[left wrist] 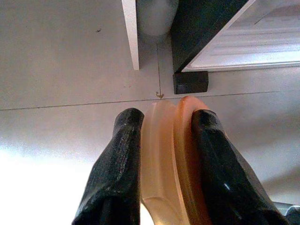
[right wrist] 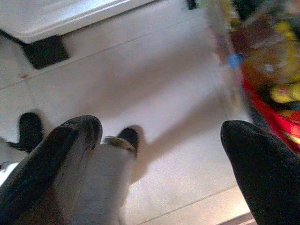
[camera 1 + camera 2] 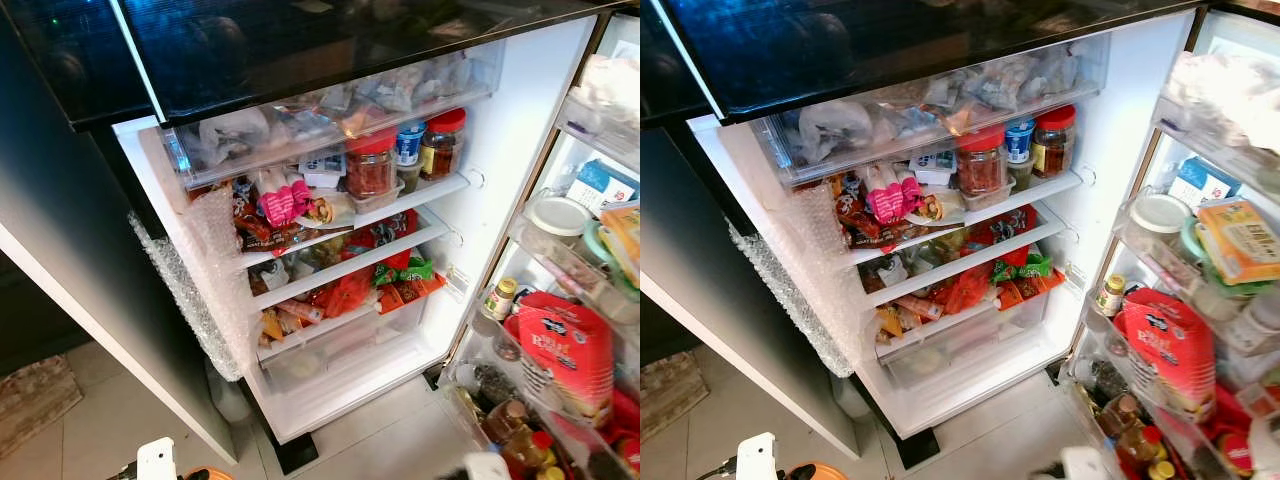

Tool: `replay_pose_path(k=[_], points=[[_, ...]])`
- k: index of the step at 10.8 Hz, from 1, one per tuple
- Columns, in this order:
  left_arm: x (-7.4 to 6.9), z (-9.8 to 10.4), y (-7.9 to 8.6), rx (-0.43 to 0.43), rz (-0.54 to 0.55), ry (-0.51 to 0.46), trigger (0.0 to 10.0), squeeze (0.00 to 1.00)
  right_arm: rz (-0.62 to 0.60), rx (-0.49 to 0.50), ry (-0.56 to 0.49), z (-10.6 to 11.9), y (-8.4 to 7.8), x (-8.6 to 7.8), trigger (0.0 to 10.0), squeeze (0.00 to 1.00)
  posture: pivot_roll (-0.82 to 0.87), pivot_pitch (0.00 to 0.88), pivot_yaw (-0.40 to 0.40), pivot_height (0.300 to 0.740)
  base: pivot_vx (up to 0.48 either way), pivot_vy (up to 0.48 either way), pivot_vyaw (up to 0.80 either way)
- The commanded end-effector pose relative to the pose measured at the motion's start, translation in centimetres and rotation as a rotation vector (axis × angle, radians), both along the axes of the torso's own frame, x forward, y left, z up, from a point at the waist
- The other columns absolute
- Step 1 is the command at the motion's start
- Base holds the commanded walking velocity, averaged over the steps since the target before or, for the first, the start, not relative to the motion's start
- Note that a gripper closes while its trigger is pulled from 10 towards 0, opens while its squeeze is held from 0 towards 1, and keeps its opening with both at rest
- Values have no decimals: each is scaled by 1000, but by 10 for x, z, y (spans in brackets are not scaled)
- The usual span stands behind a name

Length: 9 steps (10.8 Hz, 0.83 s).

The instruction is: Restocking fridge

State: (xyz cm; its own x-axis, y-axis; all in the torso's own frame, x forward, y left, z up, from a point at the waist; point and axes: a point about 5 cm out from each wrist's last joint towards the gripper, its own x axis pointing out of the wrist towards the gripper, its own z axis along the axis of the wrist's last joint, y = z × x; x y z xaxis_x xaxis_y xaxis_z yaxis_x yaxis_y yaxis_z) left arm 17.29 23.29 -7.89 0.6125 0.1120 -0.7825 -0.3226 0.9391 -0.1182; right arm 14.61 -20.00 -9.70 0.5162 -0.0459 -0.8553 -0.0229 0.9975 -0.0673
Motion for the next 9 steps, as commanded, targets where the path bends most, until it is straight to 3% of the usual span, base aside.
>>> replay_pose_path(k=[1, 9], points=[[-13, -6, 1, 1, -14, 58, 10000, 0, 11, 3, 6, -1, 5, -2, 10000, 0, -104, 27, 61, 740, 0, 0, 0], [-12, -6, 0, -7, -7, 51, 10000, 0, 5, -1, 77, -6, -20, -29, 10000, 0, -107, 29, 54, 740, 0, -297, 0]])
